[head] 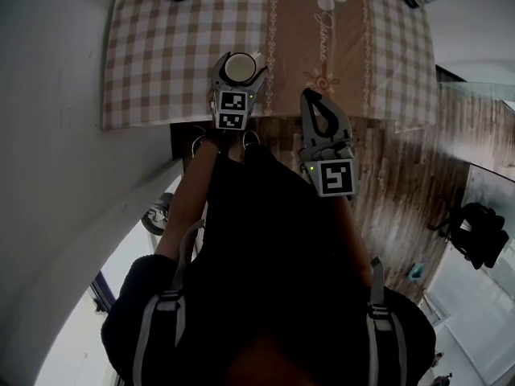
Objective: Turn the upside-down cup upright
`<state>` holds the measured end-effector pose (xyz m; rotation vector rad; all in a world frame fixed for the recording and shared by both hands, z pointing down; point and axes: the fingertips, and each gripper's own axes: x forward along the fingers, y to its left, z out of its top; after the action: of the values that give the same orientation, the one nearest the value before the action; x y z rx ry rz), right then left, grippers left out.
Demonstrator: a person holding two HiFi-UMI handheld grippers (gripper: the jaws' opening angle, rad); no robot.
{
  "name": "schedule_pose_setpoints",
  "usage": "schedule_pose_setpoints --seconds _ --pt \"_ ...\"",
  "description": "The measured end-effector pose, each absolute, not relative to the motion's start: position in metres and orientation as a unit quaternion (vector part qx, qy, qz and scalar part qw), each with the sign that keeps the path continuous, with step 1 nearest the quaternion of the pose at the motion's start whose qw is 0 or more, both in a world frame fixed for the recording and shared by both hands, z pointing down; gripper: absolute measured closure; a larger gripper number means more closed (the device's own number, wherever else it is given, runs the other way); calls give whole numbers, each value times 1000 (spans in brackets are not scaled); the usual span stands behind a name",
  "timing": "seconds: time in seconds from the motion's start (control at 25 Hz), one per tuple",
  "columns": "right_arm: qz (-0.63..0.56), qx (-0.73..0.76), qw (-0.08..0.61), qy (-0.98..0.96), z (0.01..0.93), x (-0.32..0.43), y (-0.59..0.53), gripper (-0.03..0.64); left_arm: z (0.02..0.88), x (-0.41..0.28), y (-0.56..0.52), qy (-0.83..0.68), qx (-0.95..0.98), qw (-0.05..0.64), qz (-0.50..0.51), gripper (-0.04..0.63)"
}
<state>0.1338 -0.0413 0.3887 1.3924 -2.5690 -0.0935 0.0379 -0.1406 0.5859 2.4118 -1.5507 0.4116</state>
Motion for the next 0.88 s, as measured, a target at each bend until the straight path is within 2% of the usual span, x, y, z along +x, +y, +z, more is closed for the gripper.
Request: schedule_pose_setpoints --seconds 0.36,0.68,0.88 --pt "-30 480 102 -871 388 145 -48 612 541 28 -114 -505 851 97 108 175" --pt "-30 461 60 -885 377 139 -57 612 416 30 -56 -422 906 23 28 172" --pt "-16 316 7 -949 371 97 -26 612 372 26 -12 -336 941 27 -25 172"
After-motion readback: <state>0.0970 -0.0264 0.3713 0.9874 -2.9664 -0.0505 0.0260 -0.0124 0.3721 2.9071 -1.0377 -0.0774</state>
